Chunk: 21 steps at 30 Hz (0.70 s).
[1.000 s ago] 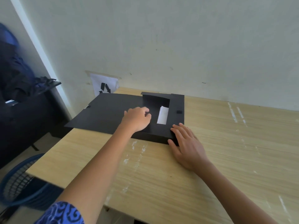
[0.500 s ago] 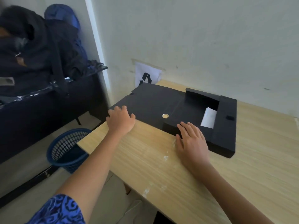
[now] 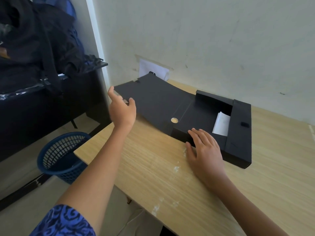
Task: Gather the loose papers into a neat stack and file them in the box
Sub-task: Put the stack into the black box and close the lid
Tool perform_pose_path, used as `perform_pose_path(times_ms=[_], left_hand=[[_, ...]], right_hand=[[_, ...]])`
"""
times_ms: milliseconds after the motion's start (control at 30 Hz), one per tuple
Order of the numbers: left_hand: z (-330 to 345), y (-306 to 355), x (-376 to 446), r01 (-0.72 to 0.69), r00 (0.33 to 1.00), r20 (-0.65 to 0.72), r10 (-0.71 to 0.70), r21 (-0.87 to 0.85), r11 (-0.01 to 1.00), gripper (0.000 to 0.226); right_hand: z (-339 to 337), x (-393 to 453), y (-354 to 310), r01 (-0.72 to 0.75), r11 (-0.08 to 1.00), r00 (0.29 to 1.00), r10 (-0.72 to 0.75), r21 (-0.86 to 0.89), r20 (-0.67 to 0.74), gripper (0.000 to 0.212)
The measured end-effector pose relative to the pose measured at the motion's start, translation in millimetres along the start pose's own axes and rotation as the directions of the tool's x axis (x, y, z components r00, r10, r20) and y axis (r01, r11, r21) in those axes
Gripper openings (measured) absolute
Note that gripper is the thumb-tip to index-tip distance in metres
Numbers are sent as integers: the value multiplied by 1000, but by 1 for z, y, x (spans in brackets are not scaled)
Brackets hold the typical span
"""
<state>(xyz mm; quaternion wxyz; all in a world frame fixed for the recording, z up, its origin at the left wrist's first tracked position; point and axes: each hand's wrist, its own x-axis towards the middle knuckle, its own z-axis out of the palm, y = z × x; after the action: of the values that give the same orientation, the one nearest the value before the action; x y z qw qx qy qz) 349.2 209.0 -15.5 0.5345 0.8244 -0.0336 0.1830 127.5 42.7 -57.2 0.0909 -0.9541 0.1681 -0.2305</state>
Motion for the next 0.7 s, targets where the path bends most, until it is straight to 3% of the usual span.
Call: perform_pose_path(times_ms=[200, 300, 367, 533, 633, 700], left_hand=[[-5, 49, -19, -43, 999, -31, 35, -342, 939, 76], [-5, 74, -33, -126, 985, 60, 162, -393, 911, 52], [-5, 87, -46, -218, 952, 121, 282, -379, 900, 35], [-2, 113, -77, -453, 813, 231, 534, -325, 830, 25], [4, 122, -98, -544, 712, 320, 626, -313, 779, 23], [9, 126, -113, -640, 609, 355, 709, -309, 704, 25]], right_hand=[[-14, 1, -6, -37, 999, 992, 35, 17, 121, 50], [-22, 8, -7, -83, 990, 983, 63, 115, 171, 45], [-38, 19, -2, -200, 929, 965, 132, 310, 228, 38], [-87, 70, 34, -528, 512, 846, 391, 678, 363, 45], [-121, 100, 57, -504, 206, 806, 461, 839, 371, 46], [-144, 112, 66, -462, 70, 800, 465, 884, 380, 43]])
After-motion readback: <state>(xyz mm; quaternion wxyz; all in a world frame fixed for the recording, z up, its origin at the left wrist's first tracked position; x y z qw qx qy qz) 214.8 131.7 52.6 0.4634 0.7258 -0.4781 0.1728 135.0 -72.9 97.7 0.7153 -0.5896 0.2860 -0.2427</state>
